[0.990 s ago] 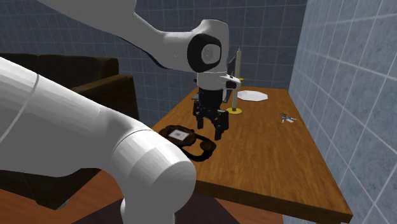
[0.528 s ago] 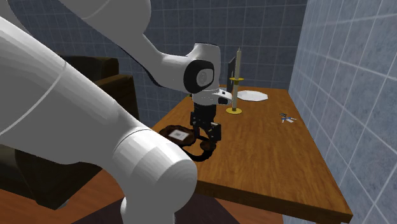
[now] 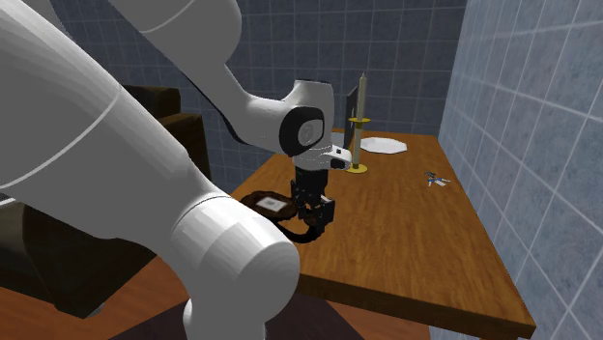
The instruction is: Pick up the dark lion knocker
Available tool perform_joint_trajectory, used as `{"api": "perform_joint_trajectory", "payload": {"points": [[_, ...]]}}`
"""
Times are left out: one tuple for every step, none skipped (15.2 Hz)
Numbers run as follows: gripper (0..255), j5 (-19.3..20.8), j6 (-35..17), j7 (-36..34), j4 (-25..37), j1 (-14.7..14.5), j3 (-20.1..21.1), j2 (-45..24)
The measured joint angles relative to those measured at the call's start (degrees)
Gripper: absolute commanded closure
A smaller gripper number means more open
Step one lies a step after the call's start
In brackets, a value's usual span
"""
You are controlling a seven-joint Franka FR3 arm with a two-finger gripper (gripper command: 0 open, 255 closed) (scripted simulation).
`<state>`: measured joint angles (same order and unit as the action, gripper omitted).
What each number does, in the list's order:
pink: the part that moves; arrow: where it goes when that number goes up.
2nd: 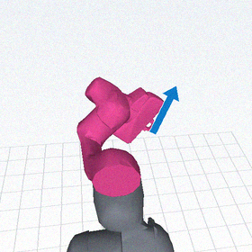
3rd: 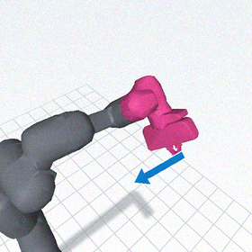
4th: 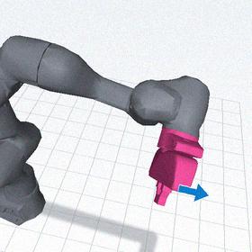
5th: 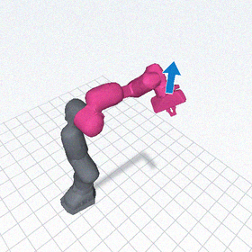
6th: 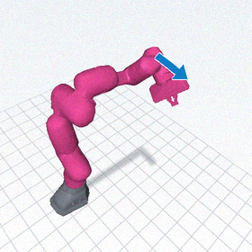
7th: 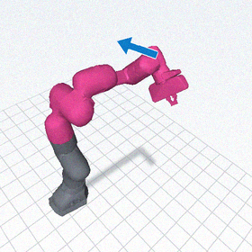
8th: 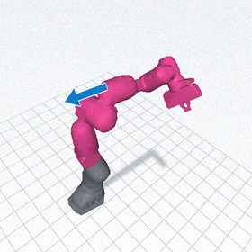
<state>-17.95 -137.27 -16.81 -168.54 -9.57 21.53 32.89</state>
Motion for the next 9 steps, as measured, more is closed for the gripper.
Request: {"api": "perform_joint_trajectory", "payload": {"points": [[255, 0.0, 0.2, 0.0, 0.0, 0.0, 0.1, -0.2], [255, 0.1, 0.3, 0.0, 0.1, 0.0, 0.1, -0.2], [255, 0.1, 0.4, 0.0, 0.0, 0.0, 0.1, -0.2], [255, 0.1, 0.4, 0.0, 0.1, 0.1, 0.0, -0.3], [255, 0.1, 0.5, 0.0, 0.1, 0.1, 0.0, -0.3], [255, 0.1, 0.5, 0.1, 0.1, 0.1, 0.0, -0.3], [255, 0.1, 0.5, 0.1, 0.0, 0.1, 0.0, -0.2], [255, 0.0, 0.6, 0.2, -0.2, 0.0, -0.1, 0.1], [255, 0.1, 1.3, 0.3, -0.2, 0.0, -0.2, 0.6]]}}
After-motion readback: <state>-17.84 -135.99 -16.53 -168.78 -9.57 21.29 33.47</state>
